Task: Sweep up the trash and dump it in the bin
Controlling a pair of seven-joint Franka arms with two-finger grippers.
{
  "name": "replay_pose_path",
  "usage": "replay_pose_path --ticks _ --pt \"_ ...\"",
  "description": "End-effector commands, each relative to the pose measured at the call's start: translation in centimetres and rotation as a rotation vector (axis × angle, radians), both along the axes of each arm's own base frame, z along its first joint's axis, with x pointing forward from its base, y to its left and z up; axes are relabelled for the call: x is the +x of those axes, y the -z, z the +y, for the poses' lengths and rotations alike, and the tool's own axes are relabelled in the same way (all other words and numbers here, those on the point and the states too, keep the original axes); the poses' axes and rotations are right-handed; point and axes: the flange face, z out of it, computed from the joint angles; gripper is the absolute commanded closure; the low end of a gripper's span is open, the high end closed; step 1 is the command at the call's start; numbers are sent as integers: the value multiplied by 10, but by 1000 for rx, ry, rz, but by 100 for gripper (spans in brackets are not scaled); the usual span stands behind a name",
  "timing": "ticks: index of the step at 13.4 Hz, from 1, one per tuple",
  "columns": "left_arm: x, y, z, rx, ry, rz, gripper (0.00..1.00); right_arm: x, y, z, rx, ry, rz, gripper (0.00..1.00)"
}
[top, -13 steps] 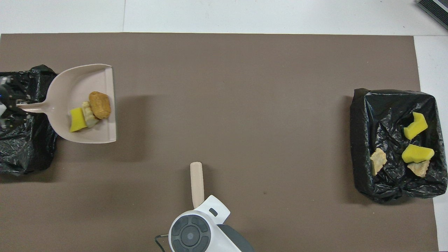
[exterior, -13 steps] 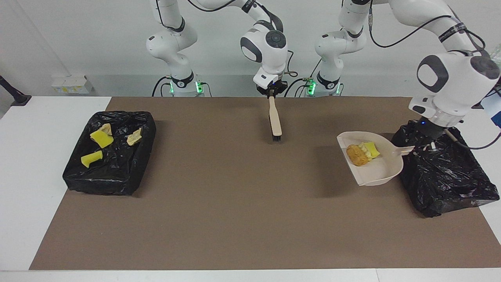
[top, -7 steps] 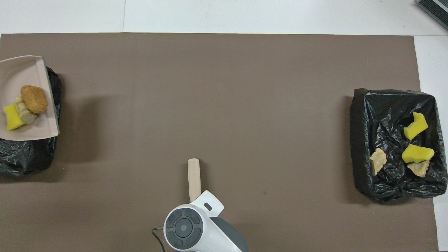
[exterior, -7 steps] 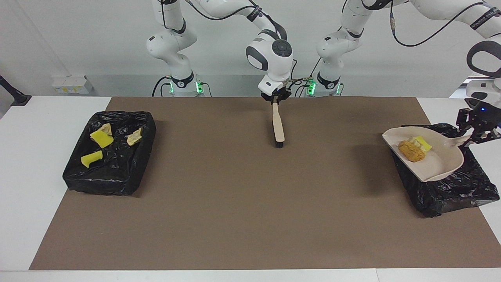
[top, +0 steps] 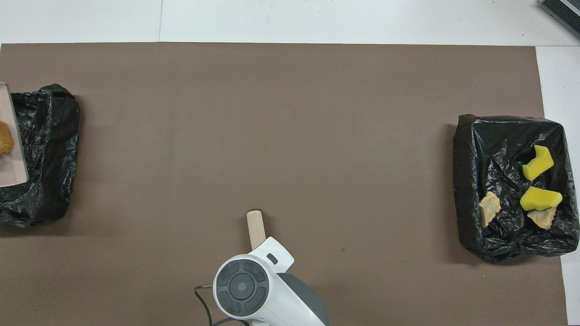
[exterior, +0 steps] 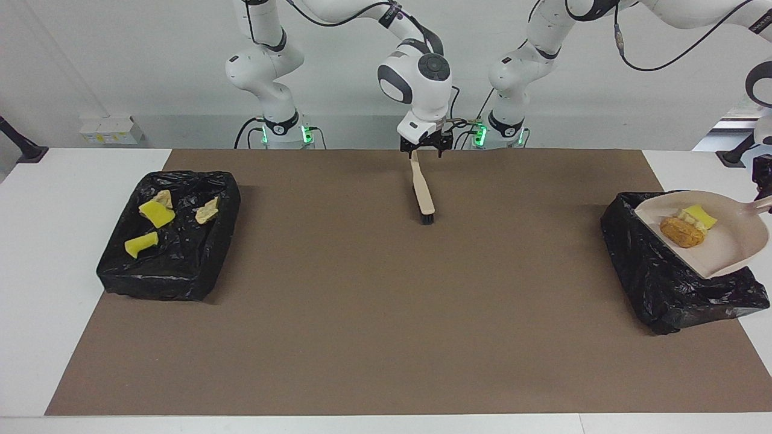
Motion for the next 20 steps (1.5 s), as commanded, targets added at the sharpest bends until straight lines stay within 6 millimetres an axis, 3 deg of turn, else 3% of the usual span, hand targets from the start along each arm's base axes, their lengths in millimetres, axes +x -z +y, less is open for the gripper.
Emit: replay_pose_path --ticks 1,3,7,9,12,14,17,20 --pt "5 -7 8 161 -37 4 100 23 -50 -36 3 62 -49 0" --pt "2 -11 5 340 -144 23 100 46 -85 -64 3 35 -48 0" --pt "-2 -9 -9 469 -72 87 100 93 -133 -121 3 -99 -18 0" --pt "-11 -4 -13 495 -56 109 100 124 -162 -171 27 -178 -12 0" --pt "0 -16 -31 563 -10 108 100 157 -189 -247 54 -240 -8 0" --pt "11 -32 -64 636 56 92 100 174 -193 -302 26 -214 -6 0" --pt "0 -52 -64 685 39 106 100 187 -198 -356 -35 -254 -42 0" --pt "-5 -55 -70 744 -8 167 100 195 -197 -402 -41 -173 -39 0"
